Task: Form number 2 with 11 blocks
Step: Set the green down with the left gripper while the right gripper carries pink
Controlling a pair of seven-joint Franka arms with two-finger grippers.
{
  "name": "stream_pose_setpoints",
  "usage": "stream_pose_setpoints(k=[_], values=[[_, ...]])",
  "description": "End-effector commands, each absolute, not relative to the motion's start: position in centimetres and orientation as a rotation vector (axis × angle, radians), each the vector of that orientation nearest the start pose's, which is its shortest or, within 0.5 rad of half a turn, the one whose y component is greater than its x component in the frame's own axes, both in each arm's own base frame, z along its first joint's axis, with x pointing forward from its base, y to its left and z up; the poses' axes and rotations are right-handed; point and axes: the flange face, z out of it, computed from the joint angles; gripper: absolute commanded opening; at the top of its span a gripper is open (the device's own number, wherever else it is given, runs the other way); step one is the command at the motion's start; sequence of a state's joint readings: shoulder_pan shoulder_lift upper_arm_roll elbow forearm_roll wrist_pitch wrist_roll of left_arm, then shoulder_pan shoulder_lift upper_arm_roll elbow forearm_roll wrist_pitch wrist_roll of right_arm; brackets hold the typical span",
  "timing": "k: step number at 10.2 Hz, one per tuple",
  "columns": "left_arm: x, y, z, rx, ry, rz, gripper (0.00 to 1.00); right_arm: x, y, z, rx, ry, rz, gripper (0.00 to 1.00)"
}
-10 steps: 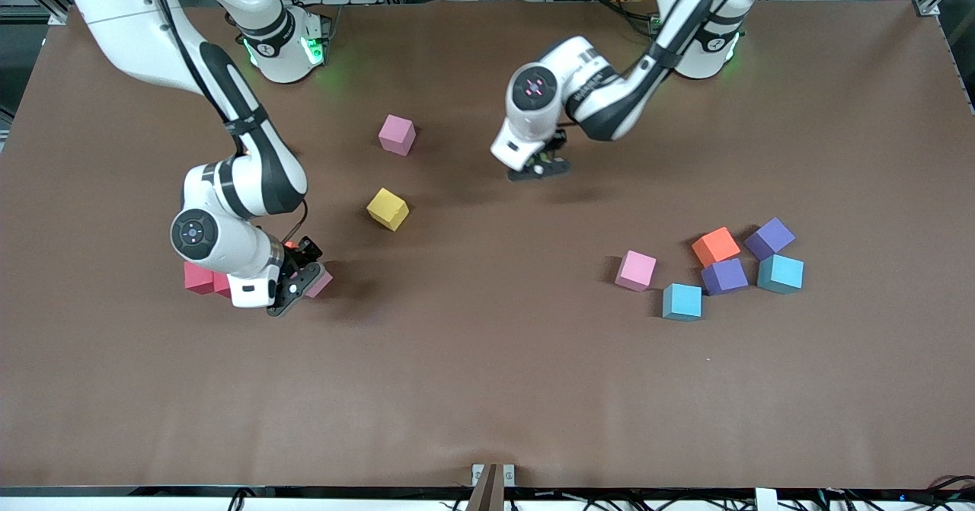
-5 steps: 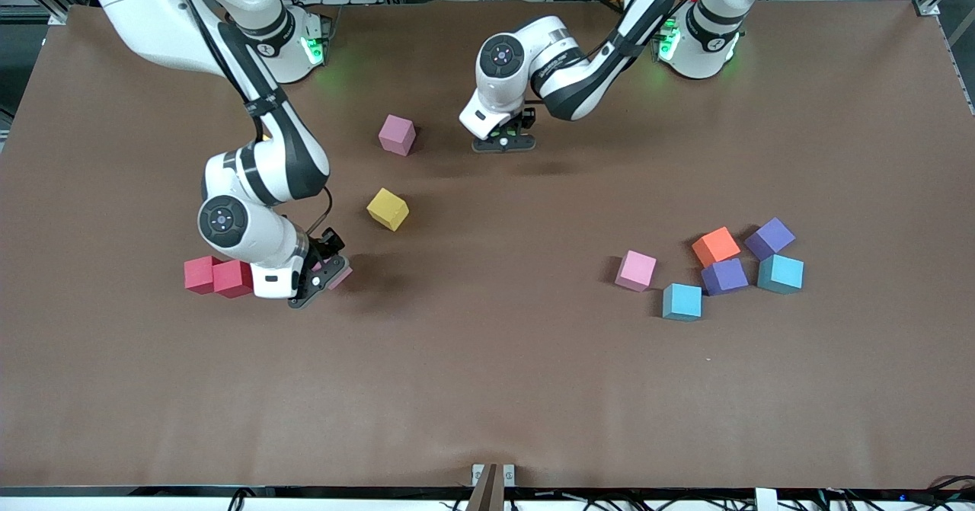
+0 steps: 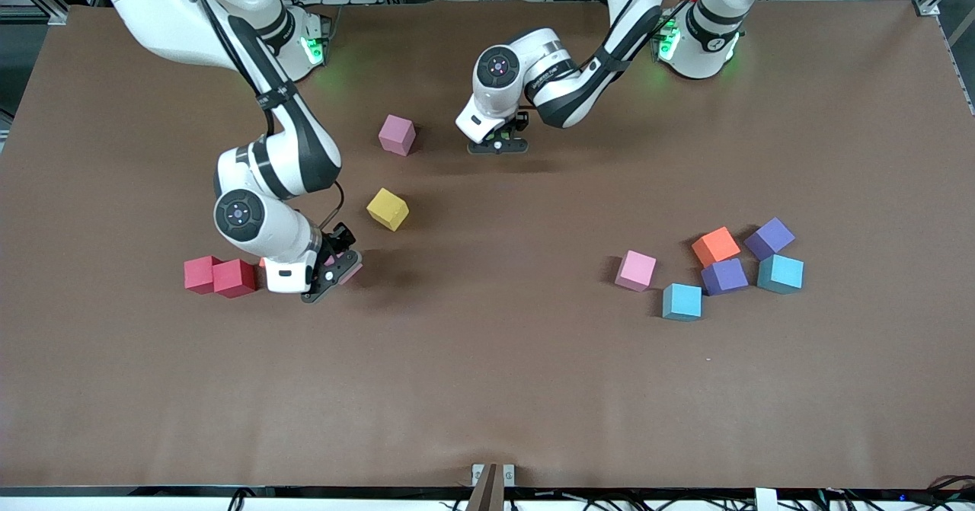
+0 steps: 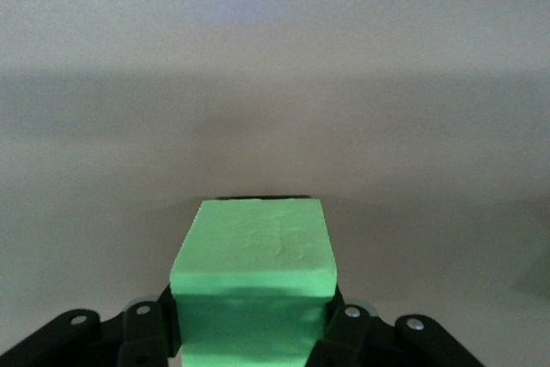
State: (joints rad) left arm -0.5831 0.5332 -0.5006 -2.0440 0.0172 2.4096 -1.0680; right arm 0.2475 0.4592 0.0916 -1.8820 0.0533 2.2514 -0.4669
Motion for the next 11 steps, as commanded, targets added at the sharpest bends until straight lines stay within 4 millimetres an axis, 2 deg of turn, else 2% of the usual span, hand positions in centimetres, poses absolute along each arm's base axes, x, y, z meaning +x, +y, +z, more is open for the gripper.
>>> stream_pose_setpoints(k=[1,4,6,7,9,11], values=[[27.2,-52.0,19.3,-3.132,0.002,0.388,0.03,58.1,21.9,26.9,-2.828,-1.144,0.144,0.33],[26.3,-52.5,19.3,-3.130,0.028,0.387,0.11,57.8,23.0,27.6,-2.819,-1.175,0.120,0.33],[26.3,-52.4,19.3,-3.126,0.033,0.388,0.65,57.6,23.7,27.8,-2.810,-1.193,0.115,0.33],[26.4,-52.4,19.5,-3.127,0.029,0.383,1.00,57.2,24.4,27.9,-2.796,-1.211,0.117,0.33],[26.5,-52.4,20.4,-3.131,0.014,0.368,1.00,56.8,25.4,28.3,-2.777,-1.239,0.105,0.33],[27.4,-51.8,23.4,-3.096,-0.086,0.330,1.00,56.5,26.2,28.5,-2.763,-1.259,0.102,0.33]])
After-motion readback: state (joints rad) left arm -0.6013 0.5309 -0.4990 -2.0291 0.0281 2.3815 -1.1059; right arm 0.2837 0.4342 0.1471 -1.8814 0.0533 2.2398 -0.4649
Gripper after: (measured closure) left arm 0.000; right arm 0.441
